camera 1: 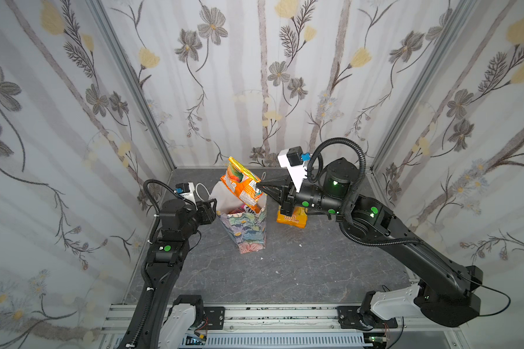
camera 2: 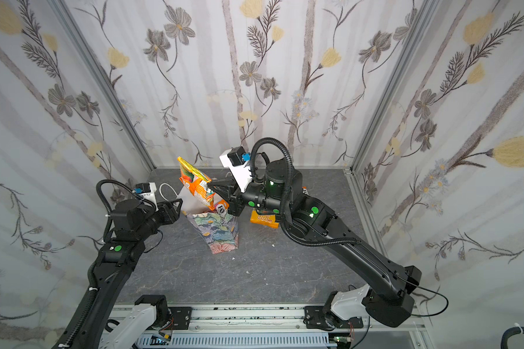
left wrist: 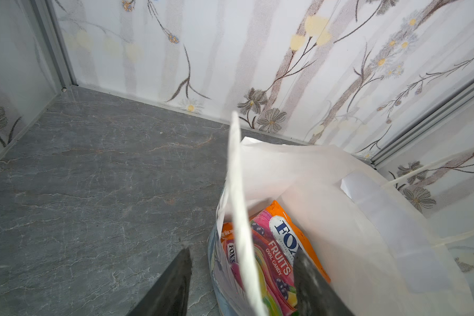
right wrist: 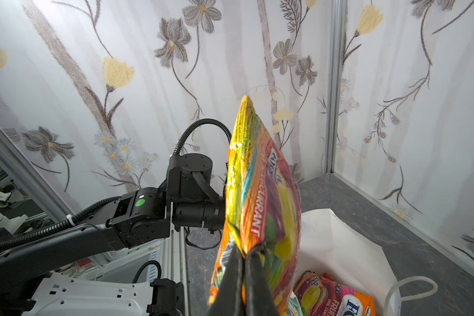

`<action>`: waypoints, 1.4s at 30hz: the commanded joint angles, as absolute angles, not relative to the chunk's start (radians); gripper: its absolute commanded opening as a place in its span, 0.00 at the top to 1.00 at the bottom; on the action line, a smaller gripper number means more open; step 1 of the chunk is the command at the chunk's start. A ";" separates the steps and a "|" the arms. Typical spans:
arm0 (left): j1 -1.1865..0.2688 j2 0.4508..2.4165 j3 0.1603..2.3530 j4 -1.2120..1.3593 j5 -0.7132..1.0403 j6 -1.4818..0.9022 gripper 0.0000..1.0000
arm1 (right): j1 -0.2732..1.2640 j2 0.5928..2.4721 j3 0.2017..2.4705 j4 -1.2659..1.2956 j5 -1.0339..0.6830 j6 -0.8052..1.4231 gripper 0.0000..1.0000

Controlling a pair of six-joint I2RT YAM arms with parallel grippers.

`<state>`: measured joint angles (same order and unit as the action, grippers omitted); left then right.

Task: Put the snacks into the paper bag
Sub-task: 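Carry the Lemon & Blackcurrant packet over the paper bag opening, then lower the Lemon & Blackcurrant packet into the bag and open the right gripper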

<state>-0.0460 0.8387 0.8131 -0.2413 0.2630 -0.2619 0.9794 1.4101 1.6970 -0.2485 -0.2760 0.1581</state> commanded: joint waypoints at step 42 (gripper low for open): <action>-0.043 0.837 0.809 -0.216 0.264 -0.262 0.42 | 1.001 1.776 1.898 -0.468 0.269 0.076 1.00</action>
<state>-0.0448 0.8368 0.8131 -0.2413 0.2634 -0.2623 0.9989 1.7741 1.9041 -0.5137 0.2619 0.0772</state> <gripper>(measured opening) 0.584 0.051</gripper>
